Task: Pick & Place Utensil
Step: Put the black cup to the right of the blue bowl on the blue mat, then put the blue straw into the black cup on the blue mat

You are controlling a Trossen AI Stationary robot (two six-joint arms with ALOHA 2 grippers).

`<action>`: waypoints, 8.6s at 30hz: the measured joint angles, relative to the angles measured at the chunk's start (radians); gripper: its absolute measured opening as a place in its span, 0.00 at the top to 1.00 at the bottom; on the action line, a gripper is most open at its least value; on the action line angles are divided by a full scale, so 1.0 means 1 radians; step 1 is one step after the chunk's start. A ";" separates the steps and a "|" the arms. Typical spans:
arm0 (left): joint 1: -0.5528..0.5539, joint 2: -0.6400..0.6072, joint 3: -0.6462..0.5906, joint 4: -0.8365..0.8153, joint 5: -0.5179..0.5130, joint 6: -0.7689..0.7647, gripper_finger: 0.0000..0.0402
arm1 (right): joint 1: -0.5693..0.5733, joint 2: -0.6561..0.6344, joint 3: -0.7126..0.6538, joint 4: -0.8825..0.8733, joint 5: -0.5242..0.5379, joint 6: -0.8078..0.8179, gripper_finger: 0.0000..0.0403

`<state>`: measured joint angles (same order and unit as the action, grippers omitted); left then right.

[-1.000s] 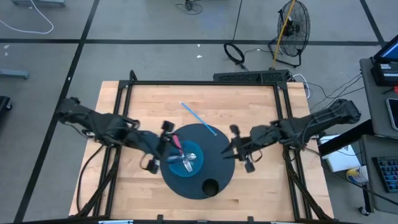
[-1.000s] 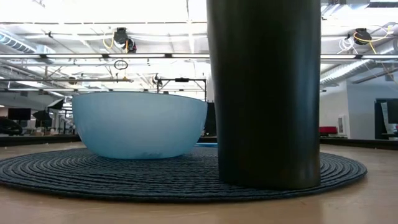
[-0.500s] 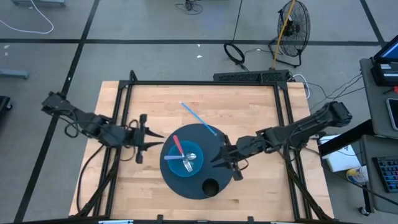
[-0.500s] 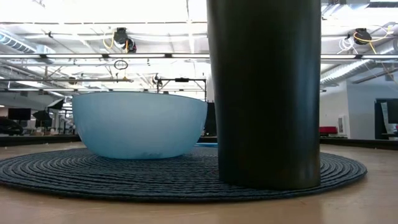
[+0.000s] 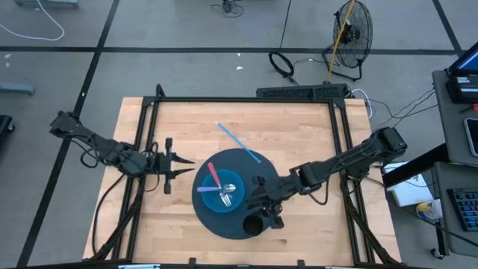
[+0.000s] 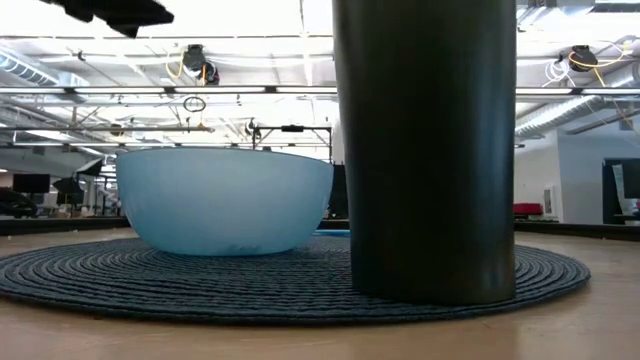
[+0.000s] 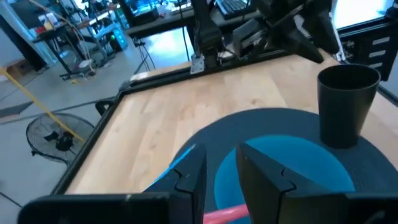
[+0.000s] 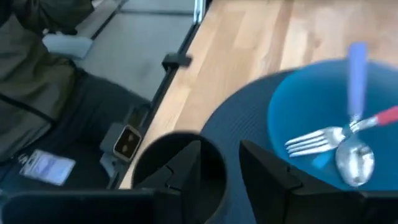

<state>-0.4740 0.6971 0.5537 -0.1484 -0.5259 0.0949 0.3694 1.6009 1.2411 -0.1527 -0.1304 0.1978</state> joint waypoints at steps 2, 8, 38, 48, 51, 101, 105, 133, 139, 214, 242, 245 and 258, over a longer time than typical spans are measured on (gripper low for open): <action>0.000 0.001 -0.016 -0.004 0.000 -0.015 0.77 | 0.010 0.027 0.010 -0.006 -0.002 0.009 0.71; 0.000 0.001 -0.056 0.065 -0.016 -0.015 0.77 | 0.019 0.085 0.022 -0.044 -0.003 0.030 0.66; -0.001 0.001 -0.056 0.070 -0.016 -0.008 0.77 | -0.008 0.163 0.024 -0.069 -0.063 0.081 0.65; -0.001 0.001 -0.056 0.070 -0.016 -0.002 0.77 | -0.010 0.153 0.024 -0.052 -0.055 0.054 0.74; -0.001 0.001 -0.056 0.070 -0.016 -0.002 0.77 | -0.010 0.153 0.024 -0.052 -0.054 0.049 0.82; -0.001 0.003 -0.057 0.061 0.012 -0.009 0.77 | -0.226 -0.031 0.023 -0.401 0.152 -0.055 0.99; -0.001 0.003 -0.057 0.061 0.012 -0.003 0.77 | -0.227 -0.031 0.023 -0.398 0.152 -0.054 0.99; -0.001 0.003 -0.057 0.052 0.012 -0.019 0.77 | -0.233 0.024 -0.002 -0.358 0.081 -0.035 0.91; -0.001 0.003 -0.057 0.052 0.012 -0.019 0.77 | -0.233 0.024 -0.003 -0.337 0.076 -0.035 0.82; 0.009 0.003 -0.057 -0.068 -0.105 -0.032 0.77 | -0.745 0.645 0.825 -0.740 -0.046 -0.214 0.75; 0.009 0.003 -0.057 -0.112 -0.105 -0.084 0.77 | -0.694 0.643 0.667 -0.646 0.053 -0.183 0.54; 0.009 0.003 -0.057 -0.112 -0.105 -0.090 0.77 | -0.694 0.643 0.614 -0.614 0.052 -0.168 0.55; 0.009 0.003 -0.057 -0.110 -0.105 -0.089 0.77 | -0.692 0.644 0.546 -0.592 0.055 -0.157 0.56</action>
<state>-0.4652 0.7002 0.4965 -0.2588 -0.6308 0.0057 -0.3222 2.2444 1.7866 -0.7445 -0.0753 0.0410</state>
